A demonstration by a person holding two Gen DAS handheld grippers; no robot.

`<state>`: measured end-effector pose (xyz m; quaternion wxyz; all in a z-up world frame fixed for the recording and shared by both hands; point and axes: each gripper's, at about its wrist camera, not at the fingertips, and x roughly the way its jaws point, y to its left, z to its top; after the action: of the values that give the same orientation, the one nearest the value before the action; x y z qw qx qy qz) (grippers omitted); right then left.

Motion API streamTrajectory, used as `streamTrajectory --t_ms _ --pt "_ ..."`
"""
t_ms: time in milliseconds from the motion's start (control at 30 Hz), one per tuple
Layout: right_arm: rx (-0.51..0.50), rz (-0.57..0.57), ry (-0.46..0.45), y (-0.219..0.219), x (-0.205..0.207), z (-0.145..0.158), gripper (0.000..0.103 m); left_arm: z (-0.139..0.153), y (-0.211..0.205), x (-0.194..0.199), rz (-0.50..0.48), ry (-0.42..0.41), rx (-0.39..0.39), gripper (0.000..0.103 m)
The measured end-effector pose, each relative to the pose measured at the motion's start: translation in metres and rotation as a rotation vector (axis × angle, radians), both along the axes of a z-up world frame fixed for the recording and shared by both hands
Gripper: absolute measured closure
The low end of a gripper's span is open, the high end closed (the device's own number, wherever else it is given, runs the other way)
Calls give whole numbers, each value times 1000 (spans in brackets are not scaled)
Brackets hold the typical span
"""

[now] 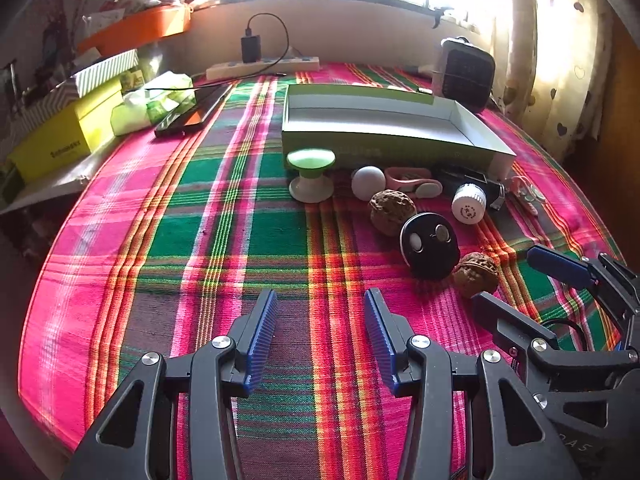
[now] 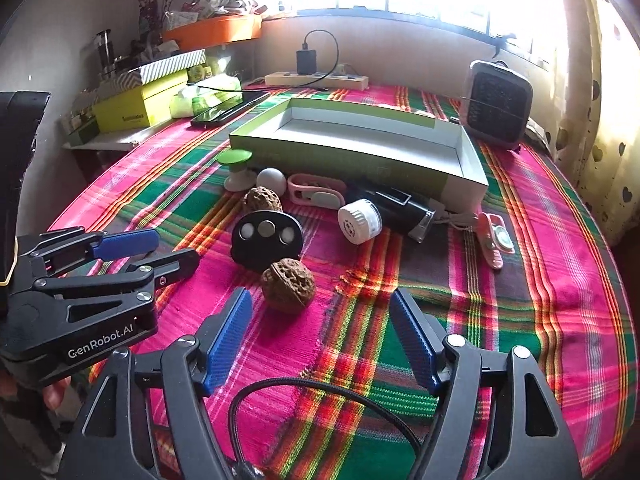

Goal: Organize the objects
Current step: 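Grasp the walnut with the right gripper while the left gripper approaches the black disc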

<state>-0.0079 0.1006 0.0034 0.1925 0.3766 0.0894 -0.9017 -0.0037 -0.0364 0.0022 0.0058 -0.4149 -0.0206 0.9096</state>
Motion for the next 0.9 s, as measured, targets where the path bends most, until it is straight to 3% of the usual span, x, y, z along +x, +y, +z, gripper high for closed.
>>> streamTrajectory --t_ms 100,267,433,900 --pt "7 19 -10 -5 -3 -2 44 0 -3 0 8 0 6 59" --pt "0 39 -25 -6 -8 -3 50 1 -6 -2 10 -5 20 59" --pt "-5 45 -34 -5 -10 -5 72 4 -6 -5 -9 -7 57 59" --pt "-51 -9 -46 20 -17 -2 72 14 14 -16 -118 4 118 59"
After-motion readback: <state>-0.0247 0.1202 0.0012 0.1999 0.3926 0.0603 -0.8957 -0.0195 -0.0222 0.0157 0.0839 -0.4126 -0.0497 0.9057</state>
